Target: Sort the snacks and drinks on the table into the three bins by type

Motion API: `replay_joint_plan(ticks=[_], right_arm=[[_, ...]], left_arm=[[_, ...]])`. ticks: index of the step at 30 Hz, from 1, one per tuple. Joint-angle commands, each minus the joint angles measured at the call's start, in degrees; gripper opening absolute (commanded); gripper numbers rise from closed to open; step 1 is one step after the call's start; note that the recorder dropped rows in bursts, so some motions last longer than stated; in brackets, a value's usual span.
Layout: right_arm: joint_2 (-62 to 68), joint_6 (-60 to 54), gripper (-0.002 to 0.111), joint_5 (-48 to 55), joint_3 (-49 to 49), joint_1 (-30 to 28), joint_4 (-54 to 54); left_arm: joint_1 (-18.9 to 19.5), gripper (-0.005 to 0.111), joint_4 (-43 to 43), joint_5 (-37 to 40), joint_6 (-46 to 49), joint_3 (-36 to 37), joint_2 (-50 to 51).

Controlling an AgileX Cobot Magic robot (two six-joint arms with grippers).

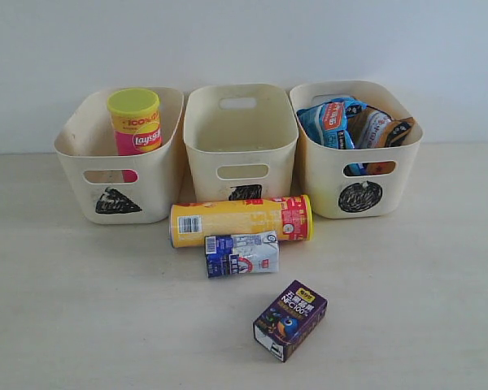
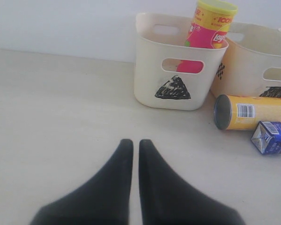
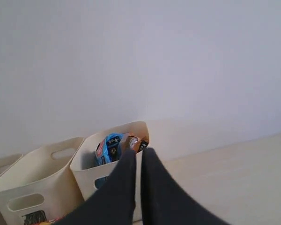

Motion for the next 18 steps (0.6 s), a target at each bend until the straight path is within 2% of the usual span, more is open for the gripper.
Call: replay_joint_plan(ticks=[1, 6, 9, 10, 12, 15, 18], right_arm=[[-0.3, 1.4, 0.000, -5.7, 0.2, 0.0, -9.5], [-0.3, 1.6, 0.000, -2.4, 0.2, -2.2, -20.8], [-1.1, 5.8, 0.000, 11.6, 0.2, -10.5, -24.2], [-1.1, 7.4, 0.000, 14.0, 0.2, -11.5, -26.1], [-1.1, 12.7, 0.000, 19.8, 0.2, -12.1, -32.8], [-1.1, 13.2, 0.000, 27.4, 0.2, -12.1, -34.5], [-1.1, 13.8, 0.000, 27.5, 0.2, -12.1, -35.2]], left_arm=[[0.1, 0.004, -0.2, -0.8, -0.4, -0.2, -0.2], [0.1, 0.004, -0.2, -0.8, -0.4, -0.2, -0.2], [0.1, 0.004, -0.2, -0.8, -0.4, -0.2, -0.2], [0.1, 0.004, -0.2, -0.8, -0.4, -0.2, -0.2], [0.1, 0.004, -0.2, -0.8, -0.4, -0.2, -0.2], [0.1, 0.004, -0.2, -0.8, -0.4, -0.2, -0.2], [0.1, 0.004, -0.2, -0.8, -0.4, -0.2, -0.2]])
